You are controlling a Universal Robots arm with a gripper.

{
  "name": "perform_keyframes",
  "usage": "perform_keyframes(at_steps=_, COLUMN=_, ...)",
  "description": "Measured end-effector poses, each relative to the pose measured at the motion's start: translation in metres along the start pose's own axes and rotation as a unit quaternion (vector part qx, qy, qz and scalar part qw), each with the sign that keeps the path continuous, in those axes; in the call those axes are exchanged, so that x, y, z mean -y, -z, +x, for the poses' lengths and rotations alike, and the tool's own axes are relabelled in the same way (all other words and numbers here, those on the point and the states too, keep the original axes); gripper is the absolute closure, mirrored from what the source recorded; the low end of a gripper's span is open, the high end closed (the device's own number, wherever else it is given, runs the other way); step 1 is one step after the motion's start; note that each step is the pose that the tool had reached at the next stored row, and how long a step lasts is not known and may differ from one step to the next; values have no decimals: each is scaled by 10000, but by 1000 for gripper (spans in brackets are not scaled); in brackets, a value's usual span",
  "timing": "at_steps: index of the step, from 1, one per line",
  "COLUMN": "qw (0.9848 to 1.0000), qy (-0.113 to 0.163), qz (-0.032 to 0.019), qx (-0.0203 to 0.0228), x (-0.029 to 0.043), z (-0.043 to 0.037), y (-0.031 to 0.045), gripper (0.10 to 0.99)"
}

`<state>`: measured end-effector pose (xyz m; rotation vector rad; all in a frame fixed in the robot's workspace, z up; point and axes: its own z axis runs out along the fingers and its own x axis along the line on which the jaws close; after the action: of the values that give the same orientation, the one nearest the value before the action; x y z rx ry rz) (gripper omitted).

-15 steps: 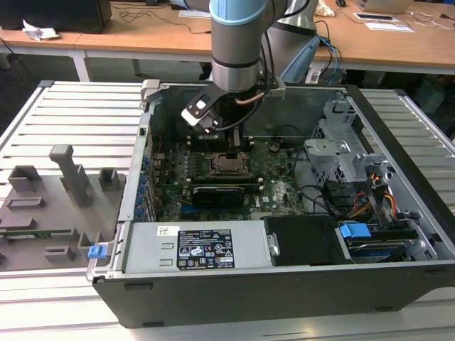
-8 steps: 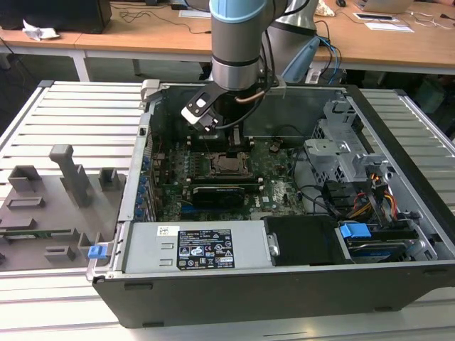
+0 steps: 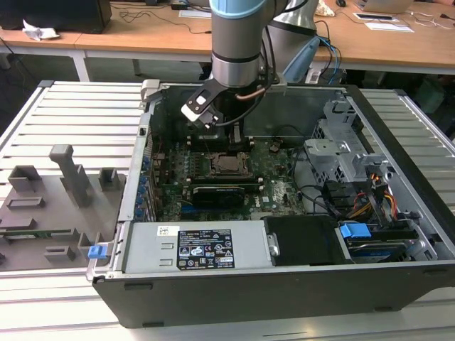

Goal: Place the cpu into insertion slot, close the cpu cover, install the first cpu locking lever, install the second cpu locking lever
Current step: 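Install the first cpu locking lever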

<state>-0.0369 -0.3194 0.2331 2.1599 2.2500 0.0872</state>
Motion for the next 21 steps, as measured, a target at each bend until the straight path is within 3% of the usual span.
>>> perform_keyframes(at_steps=9, qw=10000, qy=0, qz=0, qx=0, x=-3, z=1, y=55, gripper=980)
perform_keyframes(at_steps=18, qw=10000, qy=0, qz=1, qx=0, x=-21, z=9, y=372, gripper=980)
perform_keyframes(at_steps=21, qw=10000, qy=1, qz=6, qx=-1, x=-22, z=9, y=400, gripper=980)
